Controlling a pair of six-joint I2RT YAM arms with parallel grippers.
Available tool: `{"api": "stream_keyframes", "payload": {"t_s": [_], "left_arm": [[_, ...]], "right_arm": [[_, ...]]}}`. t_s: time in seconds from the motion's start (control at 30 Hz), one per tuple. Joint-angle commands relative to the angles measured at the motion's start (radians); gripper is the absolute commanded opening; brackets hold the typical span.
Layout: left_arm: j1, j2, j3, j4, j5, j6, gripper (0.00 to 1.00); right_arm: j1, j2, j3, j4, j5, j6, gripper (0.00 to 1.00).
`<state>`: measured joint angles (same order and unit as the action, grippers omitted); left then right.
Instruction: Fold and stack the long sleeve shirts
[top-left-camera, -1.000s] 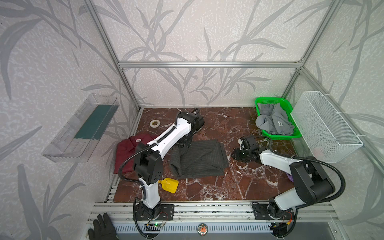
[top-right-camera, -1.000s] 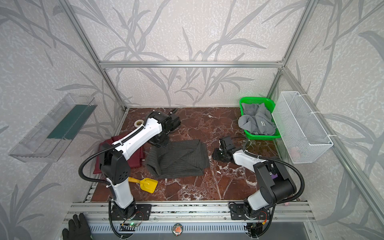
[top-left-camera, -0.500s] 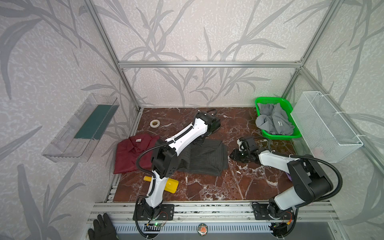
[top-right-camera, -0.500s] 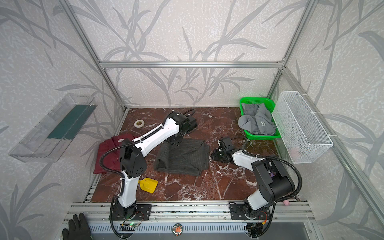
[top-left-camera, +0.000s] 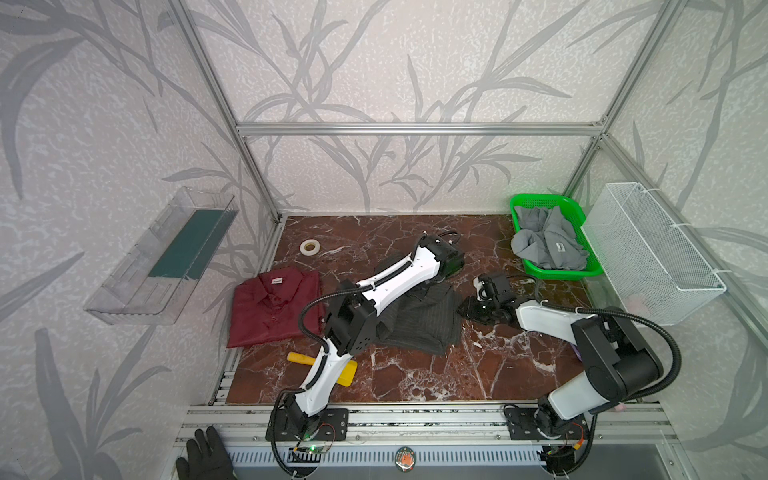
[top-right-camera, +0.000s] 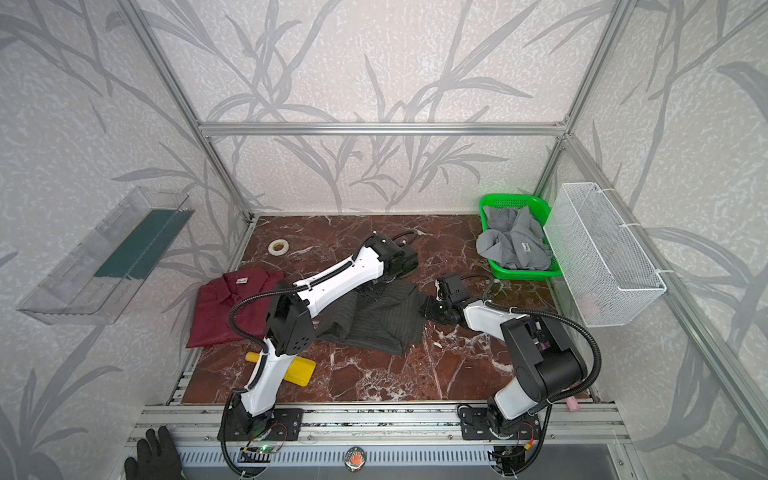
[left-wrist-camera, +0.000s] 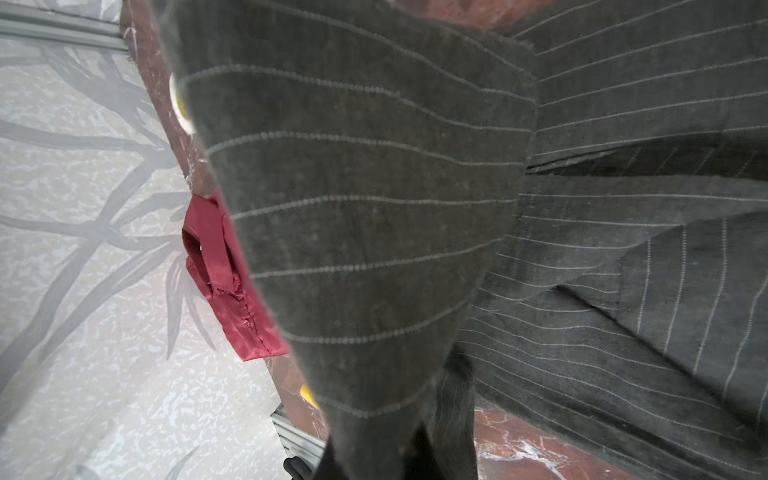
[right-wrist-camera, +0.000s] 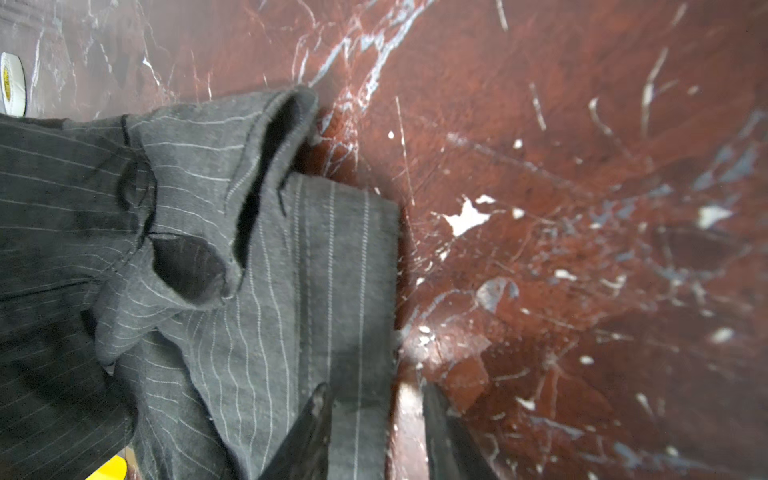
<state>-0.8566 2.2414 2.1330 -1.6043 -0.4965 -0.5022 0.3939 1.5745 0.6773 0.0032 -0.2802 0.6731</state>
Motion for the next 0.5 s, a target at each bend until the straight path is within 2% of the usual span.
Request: {"api": "stream_keyframes", "payload": {"t_s": [0.0, 0.23, 0.47], "left_arm": [[-0.029, 0.027, 0.041, -0.192, 0.005, -0.039, 0.00], [-0.077, 0.090, 0.107, -0.192, 0.027, -0.050, 0.00], [-0.110, 0.151, 0.190, -0.191, 0.095, -0.064, 0.00]], "right_arm": [[0.013, 0.029, -0.020, -0.025, 0.008, 0.017, 0.38], [0.016, 0.057, -0.015, -0.030, 0.019, 0.027, 0.37], [0.016, 0.056, -0.022, -0.032, 0.033, 0.034, 0.37]]}}
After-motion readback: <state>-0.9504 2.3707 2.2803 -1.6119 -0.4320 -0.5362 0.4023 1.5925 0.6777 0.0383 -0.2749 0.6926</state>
